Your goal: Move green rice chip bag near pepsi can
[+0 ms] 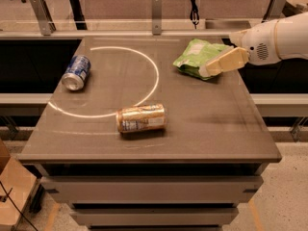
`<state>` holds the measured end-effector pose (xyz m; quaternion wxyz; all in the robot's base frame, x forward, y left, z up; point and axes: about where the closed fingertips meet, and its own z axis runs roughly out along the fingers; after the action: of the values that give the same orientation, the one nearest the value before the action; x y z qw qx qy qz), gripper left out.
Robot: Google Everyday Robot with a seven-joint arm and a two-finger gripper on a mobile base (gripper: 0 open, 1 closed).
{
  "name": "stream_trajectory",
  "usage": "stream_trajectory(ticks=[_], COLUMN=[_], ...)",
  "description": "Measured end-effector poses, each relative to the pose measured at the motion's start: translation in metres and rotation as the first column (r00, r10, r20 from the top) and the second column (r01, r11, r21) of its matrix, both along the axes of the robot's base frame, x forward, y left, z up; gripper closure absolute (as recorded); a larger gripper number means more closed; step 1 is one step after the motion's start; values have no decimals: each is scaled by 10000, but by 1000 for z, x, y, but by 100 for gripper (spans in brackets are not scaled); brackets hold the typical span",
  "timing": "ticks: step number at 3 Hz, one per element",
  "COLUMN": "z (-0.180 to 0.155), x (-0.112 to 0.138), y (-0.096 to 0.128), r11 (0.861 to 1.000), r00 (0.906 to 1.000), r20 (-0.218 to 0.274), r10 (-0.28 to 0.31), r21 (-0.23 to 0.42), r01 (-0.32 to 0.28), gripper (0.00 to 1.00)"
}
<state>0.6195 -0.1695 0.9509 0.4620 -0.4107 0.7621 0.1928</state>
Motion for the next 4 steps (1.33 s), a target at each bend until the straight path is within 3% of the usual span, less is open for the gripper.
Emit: stream_trajectory(ticks=[1, 4], z=[0, -42], x=[0, 63], y=[0, 23], r11=[10000, 9898], r00=[10000, 9965], r20=[0, -116], r10=[1, -825], r21=[0, 1156], r01=[-1, 833], gripper=[0, 0])
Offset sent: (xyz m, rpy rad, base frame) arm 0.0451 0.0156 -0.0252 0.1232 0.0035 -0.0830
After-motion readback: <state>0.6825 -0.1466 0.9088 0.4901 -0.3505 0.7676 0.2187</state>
